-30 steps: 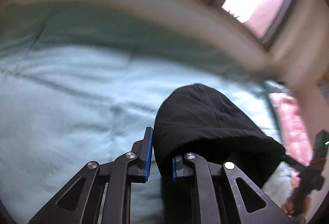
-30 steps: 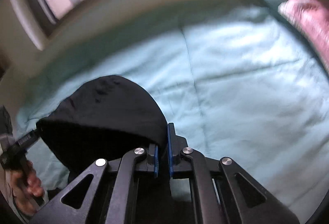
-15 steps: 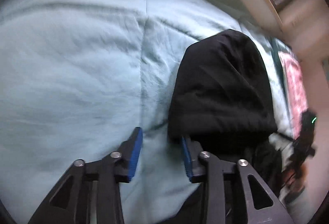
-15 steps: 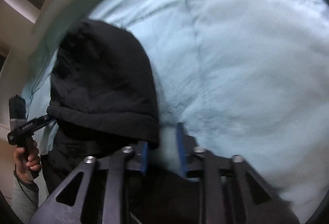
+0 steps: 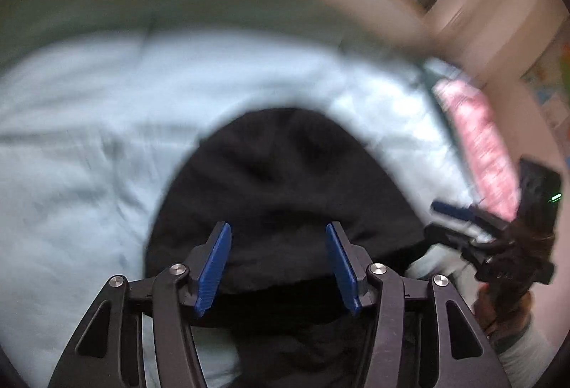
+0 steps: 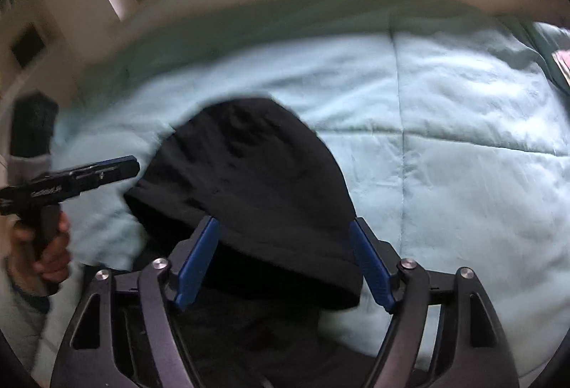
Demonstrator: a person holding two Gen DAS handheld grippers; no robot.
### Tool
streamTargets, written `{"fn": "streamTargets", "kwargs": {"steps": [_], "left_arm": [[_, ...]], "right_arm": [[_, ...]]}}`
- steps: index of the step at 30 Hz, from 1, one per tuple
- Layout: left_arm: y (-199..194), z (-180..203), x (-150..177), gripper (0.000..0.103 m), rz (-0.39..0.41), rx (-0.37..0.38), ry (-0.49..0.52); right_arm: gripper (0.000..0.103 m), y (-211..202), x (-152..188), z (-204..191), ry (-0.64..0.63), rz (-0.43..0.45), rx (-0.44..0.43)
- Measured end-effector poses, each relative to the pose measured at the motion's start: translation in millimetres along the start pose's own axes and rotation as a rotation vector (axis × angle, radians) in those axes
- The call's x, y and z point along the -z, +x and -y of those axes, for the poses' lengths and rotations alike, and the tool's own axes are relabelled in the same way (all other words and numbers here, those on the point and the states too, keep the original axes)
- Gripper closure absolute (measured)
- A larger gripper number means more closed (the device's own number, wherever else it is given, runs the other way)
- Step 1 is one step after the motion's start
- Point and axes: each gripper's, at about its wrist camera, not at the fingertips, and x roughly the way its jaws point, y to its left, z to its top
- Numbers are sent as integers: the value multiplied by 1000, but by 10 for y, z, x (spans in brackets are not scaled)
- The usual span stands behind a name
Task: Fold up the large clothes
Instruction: 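Grasp the hem with both tools and lift it toward the hood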
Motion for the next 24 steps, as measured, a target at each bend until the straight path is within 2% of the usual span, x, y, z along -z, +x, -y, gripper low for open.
{"fn": "streamTargets", "kwargs": {"steps": [1, 2, 3, 5, 7, 10, 13, 15, 17, 20, 21, 23, 24], "left_arm": [[247, -104, 95, 46, -84, -68, -26], [363, -172, 154, 46, -126, -89, -43], [455, -274, 247, 46, -132, -67, -64], [439, -351, 300, 46, -106, -30, -87], [398, -340, 287, 46, -87, -22, -87], [366, -265, 331, 46, -57, -57, -27], [363, -188, 351, 46, -22, -84, -5], [369, -168, 365, 45, -13, -86, -13], [319, -167, 373, 45, -13, -79, -15], [314, -196, 390, 45, -18, -65, -7], [312, -205, 394, 45, -15, -60, -2], [318, -240, 404, 45, -11, -47, -6], [327, -247, 410, 45, -11, -41, -11]], "right_arm": [[38, 148, 34, 3, -11, -34, 1], [45, 304, 97, 32, -21, -70, 5], [46, 508, 197, 60, -32, -127, 26], [46, 712, 355, 136, -32, -182, 29], [46, 714, 415, 232, 6, -168, 1], [46, 483, 307, 242, 28, -143, -20], [46, 66, 23, 64, -16, -3, -112], [46, -17, -242, -114, -70, 39, -146], [46, 101, -520, -324, -157, 52, -131], [46, 551, -729, -483, -274, -19, -79], [46, 786, -737, -480, -310, -60, -18], [46, 1136, -696, -422, -318, -141, 37], [46, 1313, -618, -309, -290, -189, 30]]}}
